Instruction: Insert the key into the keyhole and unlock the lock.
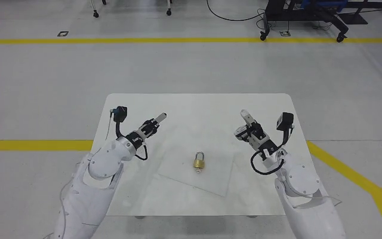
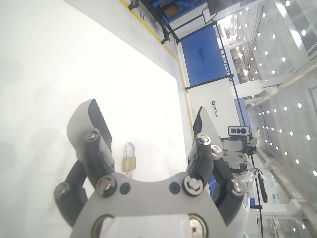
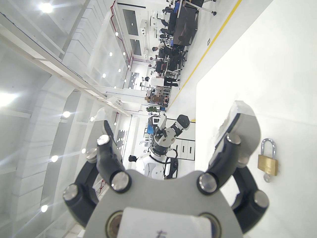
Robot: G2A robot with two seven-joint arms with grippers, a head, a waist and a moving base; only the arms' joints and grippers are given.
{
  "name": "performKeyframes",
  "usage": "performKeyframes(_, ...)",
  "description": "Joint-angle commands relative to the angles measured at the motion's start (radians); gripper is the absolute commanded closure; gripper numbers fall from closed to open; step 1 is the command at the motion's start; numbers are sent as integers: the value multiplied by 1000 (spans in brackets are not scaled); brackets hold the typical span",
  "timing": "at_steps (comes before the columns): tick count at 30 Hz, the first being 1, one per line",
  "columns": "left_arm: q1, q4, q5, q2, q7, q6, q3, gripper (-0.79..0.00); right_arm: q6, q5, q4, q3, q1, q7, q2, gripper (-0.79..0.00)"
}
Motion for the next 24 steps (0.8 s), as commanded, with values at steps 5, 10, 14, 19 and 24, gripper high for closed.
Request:
performKeyframes(5, -24, 95, -24, 0, 26, -20, -20, -770, -142, -266, 55, 7, 12, 15, 13, -785)
performKeyframes(10, -72, 175, -59, -4, 62, -30, -28, -785, -296, -465, 98, 64, 12, 42, 30, -785)
performKeyframes(14, -107, 227, -53, -6, 89, -38, -22, -785, -402, -682, 112, 114, 6, -4, 44, -785)
performKeyframes(19, -106, 229, -18, -8, 147, -70, -13, -785, -401, -741, 160, 153, 36, -76, 47, -785)
performKeyframes(24, -104, 227, -16, -8, 153, -75, -13, -785, -467, -756, 155, 154, 35, -103, 48, -785)
